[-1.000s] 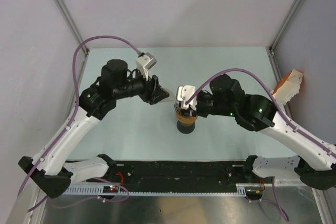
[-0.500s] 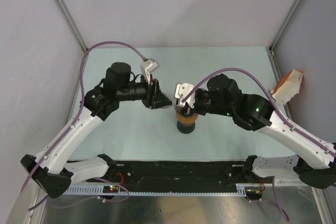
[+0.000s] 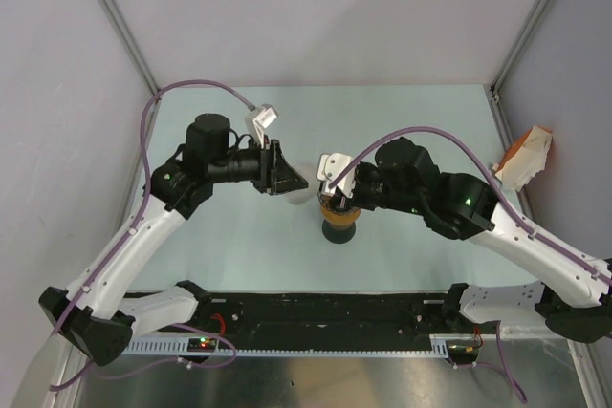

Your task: Place the coffee filter in the dripper

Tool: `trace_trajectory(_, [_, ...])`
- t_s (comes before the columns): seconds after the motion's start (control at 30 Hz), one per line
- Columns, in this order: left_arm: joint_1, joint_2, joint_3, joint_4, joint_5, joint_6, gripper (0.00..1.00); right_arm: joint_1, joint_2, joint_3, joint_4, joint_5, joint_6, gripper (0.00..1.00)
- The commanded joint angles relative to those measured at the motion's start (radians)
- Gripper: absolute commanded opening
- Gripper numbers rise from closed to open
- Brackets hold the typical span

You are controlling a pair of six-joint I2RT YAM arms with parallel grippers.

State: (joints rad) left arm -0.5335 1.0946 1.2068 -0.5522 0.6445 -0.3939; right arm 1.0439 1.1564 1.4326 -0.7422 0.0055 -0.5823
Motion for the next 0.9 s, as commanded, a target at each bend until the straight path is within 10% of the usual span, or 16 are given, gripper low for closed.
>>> trace_trajectory(0.0, [0.006, -0.009, -0.017, 0.051, 0.071, -0.06, 0.4, 0.012, -0.001, 0.015, 0.033, 0.039, -0.019, 0.0])
trace_trajectory(0.37, [0.005, -0.031, -0.033, 0.077, 0.064, -0.048, 0.03, 0.021, 0.005, 0.025, 0.024, 0.009, -0.034, 0.0])
trace_trajectory(0.7, [0.007, -0.039, -0.023, 0.131, 0.154, -0.07, 0.0, -0.141, -0.065, 0.019, 0.005, -0.251, 0.104, 0.62])
trace_trajectory(0.87, [0.007, -0.039, -0.013, 0.156, 0.196, -0.081, 0.0, -0.213, -0.109, -0.016, 0.043, -0.385, 0.141, 0.55])
